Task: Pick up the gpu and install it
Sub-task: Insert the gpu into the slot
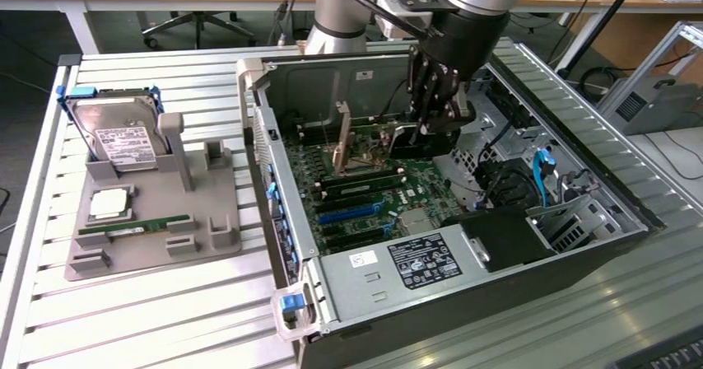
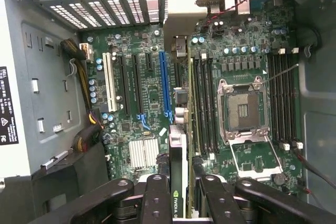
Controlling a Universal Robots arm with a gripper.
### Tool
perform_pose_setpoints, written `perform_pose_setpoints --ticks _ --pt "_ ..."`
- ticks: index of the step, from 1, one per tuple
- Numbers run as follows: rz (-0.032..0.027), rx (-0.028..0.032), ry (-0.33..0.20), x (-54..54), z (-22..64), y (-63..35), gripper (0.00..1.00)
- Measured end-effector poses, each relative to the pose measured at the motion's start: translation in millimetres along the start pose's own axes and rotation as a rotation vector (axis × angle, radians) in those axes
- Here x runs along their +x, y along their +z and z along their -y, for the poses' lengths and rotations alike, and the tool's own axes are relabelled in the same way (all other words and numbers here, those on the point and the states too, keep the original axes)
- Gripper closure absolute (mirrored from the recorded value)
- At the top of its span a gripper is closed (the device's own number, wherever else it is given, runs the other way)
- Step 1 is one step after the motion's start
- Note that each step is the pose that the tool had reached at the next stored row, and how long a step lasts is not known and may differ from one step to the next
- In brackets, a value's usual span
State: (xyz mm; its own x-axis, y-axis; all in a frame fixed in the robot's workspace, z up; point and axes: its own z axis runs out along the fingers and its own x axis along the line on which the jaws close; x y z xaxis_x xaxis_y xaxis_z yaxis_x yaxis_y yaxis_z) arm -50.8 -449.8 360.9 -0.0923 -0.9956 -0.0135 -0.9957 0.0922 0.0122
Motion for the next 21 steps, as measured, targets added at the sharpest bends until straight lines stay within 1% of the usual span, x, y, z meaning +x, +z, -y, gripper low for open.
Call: perform_pose_setpoints --ticks 3,4,8,13,17,20,21 --pt "0.0001 -0.0001 0.0 0.0 0.0 0.0 0.73" --pt "0.0012 -0.0003 0.0 0.0 0.0 -0.1 0.73" --pt "0.0025 -0.0003 0.0 0.3 -0.1 0.0 0.73" --pt "0.0106 0.0 0.0 2.1 -0.9 -0.1 0.73" --pt "0.0107 -0.0001 0.0 2.0 -1.0 -0.1 0.73" --pt "0.0108 0.0002 0.0 2.5 -5.0 0.0 0.73" --pt "0.0108 0.0006 0.0 2.7 -7.7 0.0 0.73"
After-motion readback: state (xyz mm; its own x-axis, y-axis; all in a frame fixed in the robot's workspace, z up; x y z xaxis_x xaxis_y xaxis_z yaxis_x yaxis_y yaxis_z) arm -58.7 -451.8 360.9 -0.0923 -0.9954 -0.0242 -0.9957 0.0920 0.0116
